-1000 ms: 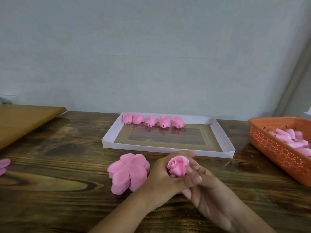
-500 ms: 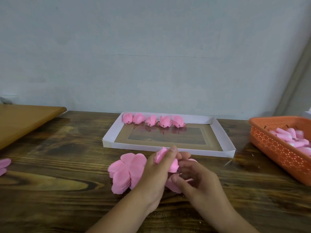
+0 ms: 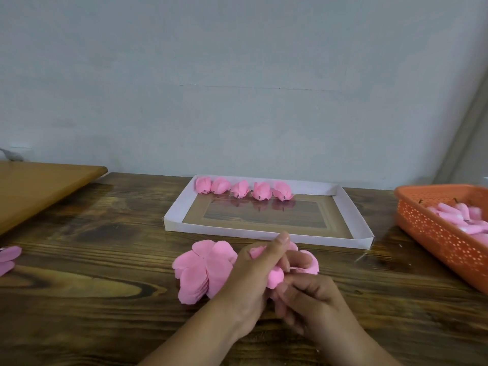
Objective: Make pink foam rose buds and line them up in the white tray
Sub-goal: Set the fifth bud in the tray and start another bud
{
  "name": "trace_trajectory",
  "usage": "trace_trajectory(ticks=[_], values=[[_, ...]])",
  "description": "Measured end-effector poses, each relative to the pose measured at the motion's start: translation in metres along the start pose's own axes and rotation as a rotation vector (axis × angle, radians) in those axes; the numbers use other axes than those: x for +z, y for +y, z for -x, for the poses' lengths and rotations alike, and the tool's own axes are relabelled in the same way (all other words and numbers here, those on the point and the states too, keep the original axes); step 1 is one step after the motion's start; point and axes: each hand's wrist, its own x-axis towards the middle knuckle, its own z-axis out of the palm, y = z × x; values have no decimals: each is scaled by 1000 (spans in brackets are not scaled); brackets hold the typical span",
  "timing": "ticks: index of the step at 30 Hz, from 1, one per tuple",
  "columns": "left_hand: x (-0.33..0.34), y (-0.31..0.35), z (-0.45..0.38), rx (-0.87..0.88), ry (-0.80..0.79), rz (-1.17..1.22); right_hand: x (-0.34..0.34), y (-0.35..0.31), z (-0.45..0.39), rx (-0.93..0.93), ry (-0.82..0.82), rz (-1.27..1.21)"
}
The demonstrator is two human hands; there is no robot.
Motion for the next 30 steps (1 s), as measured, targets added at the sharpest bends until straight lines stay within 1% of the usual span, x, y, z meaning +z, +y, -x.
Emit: trace_trajectory(ticks=[2, 3, 4, 5, 6, 7, 8, 9, 11, 12, 13, 14, 15, 17, 18, 20, 22, 23, 24, 25, 26, 29, 30], values=[[-2, 3, 2, -3, -54, 25, 2, -5, 0, 93, -79, -218], [-2, 4, 3, -2, -77, 42, 4, -5, -1, 172, -100, -351], [-3, 3, 3, 1, -95, 55, 6, -5, 0, 255, -102, -473], [-3, 4, 4, -2, -104, 68, 8, -4, -1, 306, -98, -546], [-3, 5, 5, -13, -100, 77, 10, -4, 0, 319, -92, -562], [-2, 5, 5, -33, -80, 76, 12, -5, 0, 288, -82, -498], [-3, 4, 4, -55, -42, 66, 11, -4, 1, 209, -58, -336], [-3, 3, 2, -70, 8, 53, 9, -2, 2, 93, -10, -81], [-1, -1, -2, -73, 107, 44, 3, 8, 4, -176, 141, 570], [1, -2, -3, -79, 136, 48, 1, 11, 4, -281, 178, 811], [2, -3, -4, -89, 158, 60, 1, 12, 4, -333, 177, 920], [4, -4, -3, -97, 168, 80, 2, 11, 5, -351, 169, 928], [5, -4, -2, -100, 167, 101, 3, 12, 4, -337, 153, 873], [6, -2, 0, -97, 135, 120, 5, 9, 3, -264, 149, 658], [6, 0, 0, -94, 119, 130, 5, 7, 2, -190, 134, 512], [6, 1, 2, -71, 86, 167, 7, 0, 3, -26, 52, 162], [8, 3, 4, -28, 61, 223, 12, -1, 2, 90, -12, -174], [8, 4, 5, -9, 57, 240, 16, 0, 1, 162, -13, -361], [8, 5, 5, 8, 57, 241, 20, 1, -1, 217, -4, -491], [8, 5, 5, 19, 61, 233, 21, 2, -2, 237, 4, -533], [7, 5, 5, 23, 71, 214, 22, 2, -2, 228, 4, -493], [4, 3, 3, 8, 112, 84, 15, -2, 2, 86, -73, -101], [3, 1, 2, -3, 122, 47, 12, -5, 2, 72, -71, -18]])
